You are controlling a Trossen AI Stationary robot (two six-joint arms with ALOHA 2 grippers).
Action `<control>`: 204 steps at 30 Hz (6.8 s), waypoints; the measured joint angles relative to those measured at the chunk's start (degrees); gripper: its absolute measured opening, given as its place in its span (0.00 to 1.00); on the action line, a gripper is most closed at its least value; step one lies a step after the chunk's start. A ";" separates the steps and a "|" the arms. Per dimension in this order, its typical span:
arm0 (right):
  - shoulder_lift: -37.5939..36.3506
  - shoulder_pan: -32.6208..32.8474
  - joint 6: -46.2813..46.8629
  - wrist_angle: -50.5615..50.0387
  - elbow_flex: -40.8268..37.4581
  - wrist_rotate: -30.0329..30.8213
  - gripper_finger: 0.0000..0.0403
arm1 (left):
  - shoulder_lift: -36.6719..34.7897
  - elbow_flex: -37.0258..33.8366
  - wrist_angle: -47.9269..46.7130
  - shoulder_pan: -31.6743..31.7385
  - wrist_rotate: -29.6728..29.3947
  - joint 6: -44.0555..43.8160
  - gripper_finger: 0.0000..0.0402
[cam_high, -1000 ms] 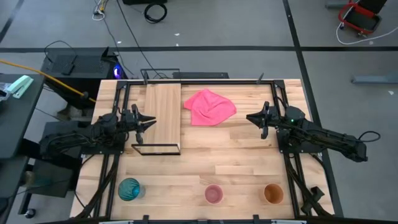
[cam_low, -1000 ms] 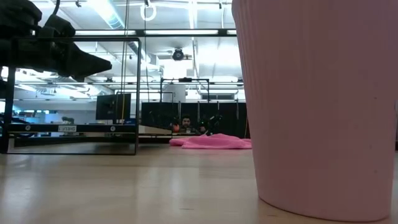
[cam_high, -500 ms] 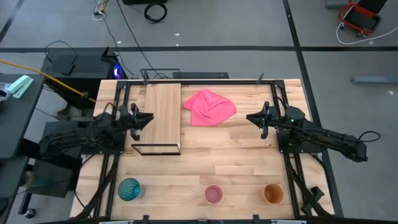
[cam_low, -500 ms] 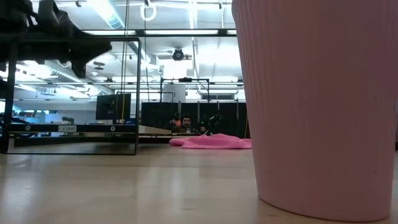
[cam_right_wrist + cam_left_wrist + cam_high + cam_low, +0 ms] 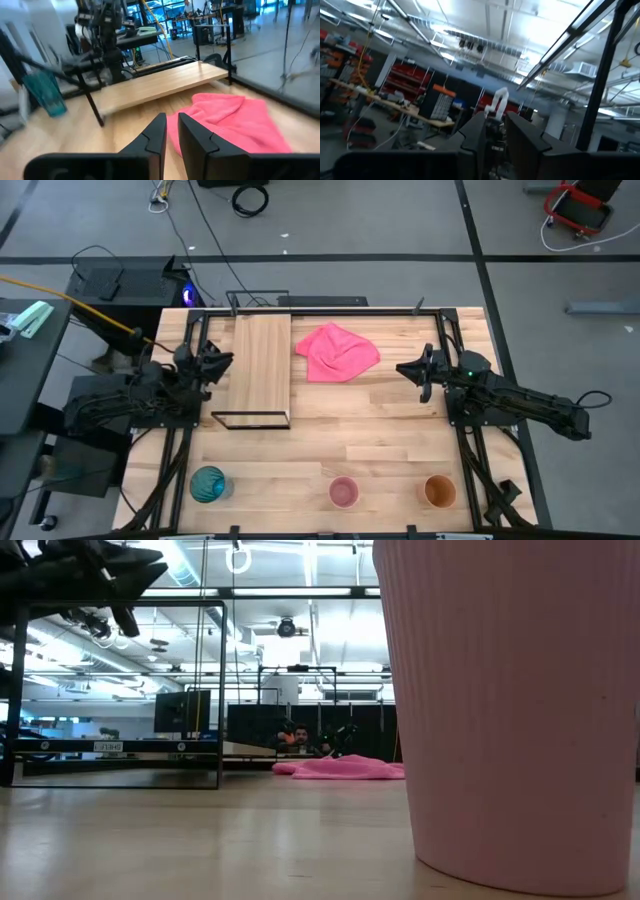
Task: Stack small to large cups/mugs on shelf
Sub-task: Put the pink cup on the shelf
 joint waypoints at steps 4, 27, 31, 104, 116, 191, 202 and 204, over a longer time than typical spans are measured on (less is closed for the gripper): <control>0.00 0.00 14.25 3.72 0.08 0.02 0.13 | 0.00 0.00 2.39 -0.01 -0.25 -0.03 0.20; 0.73 -0.02 20.97 5.88 27.60 4.57 0.13 | 0.48 7.72 12.37 0.01 -8.34 -8.54 0.18; 2.99 0.00 21.03 4.79 31.80 4.54 0.13 | 3.36 12.97 10.75 -0.02 -2.35 -5.70 0.17; 86.23 50.77 35.76 -47.85 75.43 7.51 0.13 | 59.93 75.30 -108.39 2.79 -15.24 -4.11 0.11; 86.84 50.32 40.41 -40.12 75.43 7.58 0.19 | 60.52 75.30 -109.45 8.18 -17.38 0.07 0.13; 115.68 54.69 20.77 -78.29 118.58 11.47 0.26 | 60.52 75.25 -109.78 8.10 -15.58 -6.90 0.15; 115.41 53.92 20.44 -74.35 110.96 10.01 0.26 | 60.71 75.25 -109.76 8.09 -15.59 -5.49 0.17; 115.41 53.92 20.31 -73.23 109.69 9.66 0.26 | 60.78 75.25 -109.76 8.09 -15.61 -5.48 0.17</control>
